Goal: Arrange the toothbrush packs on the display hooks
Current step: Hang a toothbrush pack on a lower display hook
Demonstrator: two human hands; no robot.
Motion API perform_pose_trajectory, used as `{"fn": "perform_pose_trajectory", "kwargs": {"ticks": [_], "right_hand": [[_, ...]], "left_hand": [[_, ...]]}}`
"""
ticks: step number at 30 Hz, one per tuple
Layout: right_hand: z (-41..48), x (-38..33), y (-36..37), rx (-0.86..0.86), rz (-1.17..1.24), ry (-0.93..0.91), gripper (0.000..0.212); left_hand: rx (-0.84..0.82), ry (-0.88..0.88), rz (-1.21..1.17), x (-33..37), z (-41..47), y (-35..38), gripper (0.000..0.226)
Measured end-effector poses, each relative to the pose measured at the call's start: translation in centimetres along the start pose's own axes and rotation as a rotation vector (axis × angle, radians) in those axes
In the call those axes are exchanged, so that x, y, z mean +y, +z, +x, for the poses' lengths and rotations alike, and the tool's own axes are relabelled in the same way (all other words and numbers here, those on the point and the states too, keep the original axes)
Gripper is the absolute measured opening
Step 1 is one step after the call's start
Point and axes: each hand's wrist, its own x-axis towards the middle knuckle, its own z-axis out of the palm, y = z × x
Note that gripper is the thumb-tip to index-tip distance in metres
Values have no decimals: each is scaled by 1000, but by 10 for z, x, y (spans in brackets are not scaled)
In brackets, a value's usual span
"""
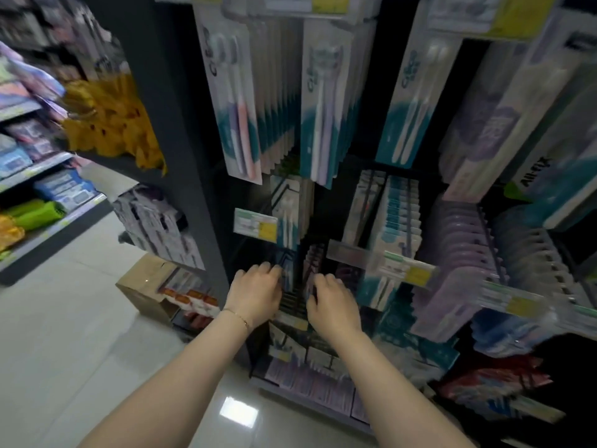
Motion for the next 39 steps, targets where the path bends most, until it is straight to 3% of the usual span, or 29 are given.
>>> {"fn": "perform_pose_trajectory", "kwargs": {"ticks": [4,8,11,15,20,23,26,31,34,37,39], "right_hand": [[44,-14,18,97,77,17,32],[91,-16,42,182,157,65,36],[118,-16,54,253,250,89,37],[146,-15,64,339,491,205,38],[168,-10,70,365,733,266,20],[174,-7,73,408,835,286,11],[174,-10,71,428,941,294,15],[173,-15,56,465,937,253,15],[171,-15,49,449,907,247,14],[167,-16,43,396,882,249,14],[164,-17,40,350,863,243,14]], "left_hand": [[42,28,2,-36,31,12,30],[82,-6,-167,-55,64,25,25],[6,-136,-446,-62,87,31,17],[-81,-327,-1035,-59,104,29,26],[-231,-479,-1287,-55,115,26,21],[-238,-510,-1334,-57,118,28,24],[-255,-537,-1293,-62,120,33,33],[-306,-570,-1311,-67,119,29,33],[-264,-555,-1366,-65,114,28,26],[-224,-505,-1369,-65,108,27,6],[-219,-467,-1403,-66,107,30,9]]}}
